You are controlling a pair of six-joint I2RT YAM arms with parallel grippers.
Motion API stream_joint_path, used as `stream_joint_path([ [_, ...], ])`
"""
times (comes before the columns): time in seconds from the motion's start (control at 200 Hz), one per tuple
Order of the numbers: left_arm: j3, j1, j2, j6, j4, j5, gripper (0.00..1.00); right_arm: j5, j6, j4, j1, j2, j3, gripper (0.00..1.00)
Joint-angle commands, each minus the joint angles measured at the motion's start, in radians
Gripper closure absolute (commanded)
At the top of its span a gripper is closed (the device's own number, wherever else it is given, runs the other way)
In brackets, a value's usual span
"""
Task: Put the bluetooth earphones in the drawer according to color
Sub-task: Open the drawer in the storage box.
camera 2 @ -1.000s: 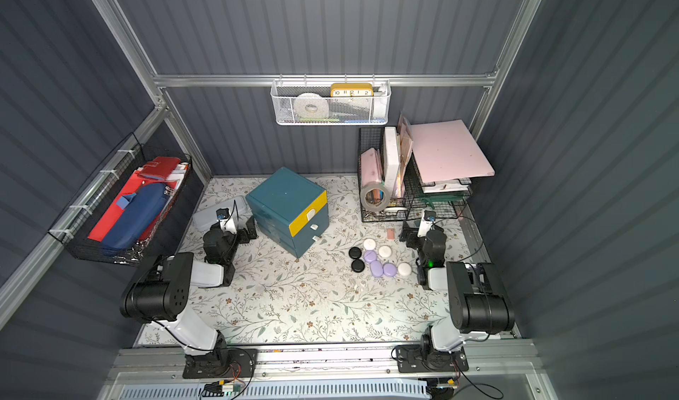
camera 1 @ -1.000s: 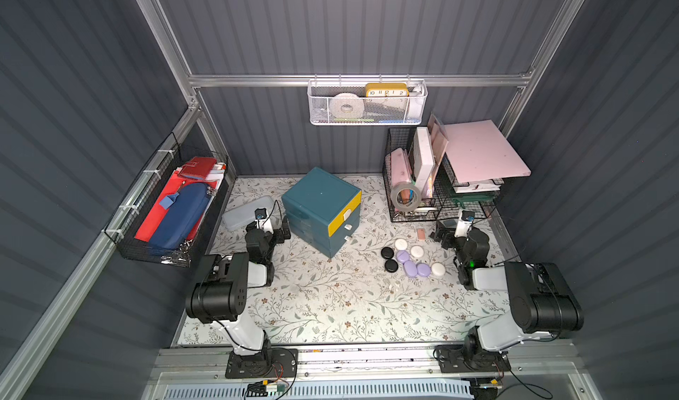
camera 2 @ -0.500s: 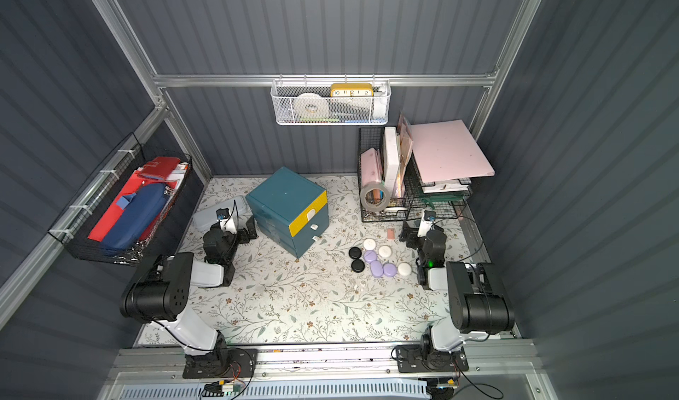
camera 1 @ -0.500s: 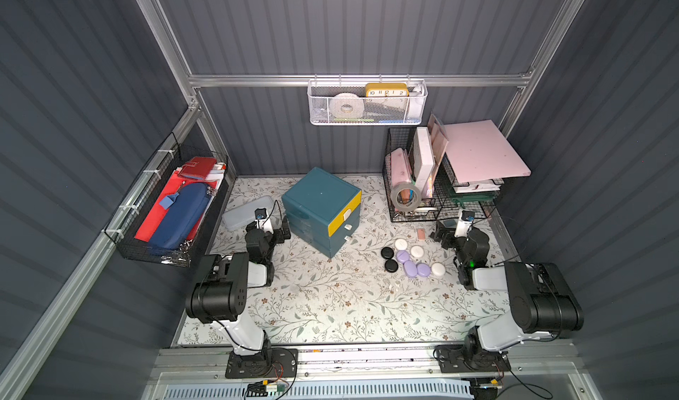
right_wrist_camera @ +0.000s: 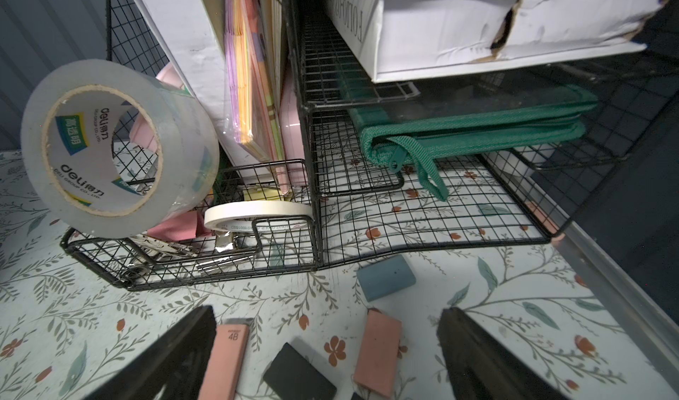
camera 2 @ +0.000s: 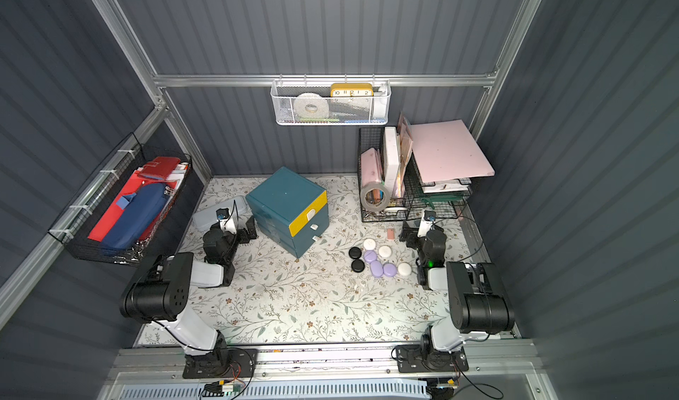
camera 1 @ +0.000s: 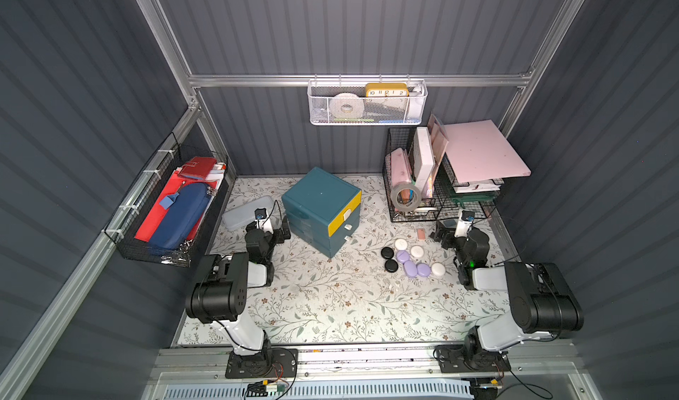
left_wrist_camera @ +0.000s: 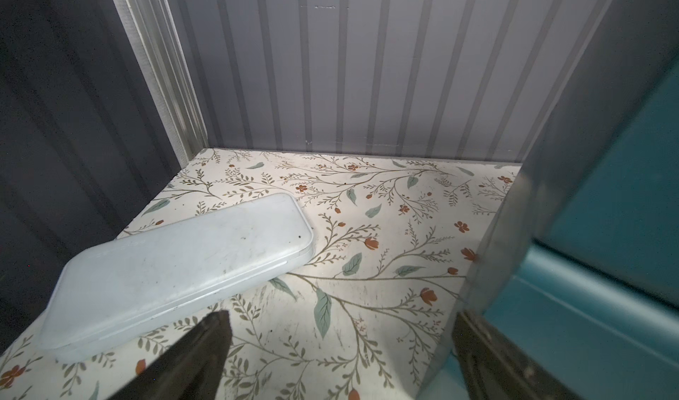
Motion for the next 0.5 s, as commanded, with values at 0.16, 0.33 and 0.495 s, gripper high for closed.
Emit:
stream_joint_path([
  [0.16, 0.162, 0.000, -0.141, -0.009, -0.349, -0.010, 0.01, 0.013, -0.003, -0.214, 0.003, -0.140, 0.070, 0.01],
  [0.33, 0.280, 0.000, -0.275, -0.009, -0.562, -0.076, 0.01, 0.058, 0.067, -0.528, 0.004, -0.229, 0.193, 0.06],
  [0.495, 0.443, -0.002, -0.357, 0.044, -0.774, -0.020, 0.01, -0.031, 0.077, -0.614, 0.058, -0.302, 0.220, 0.08],
])
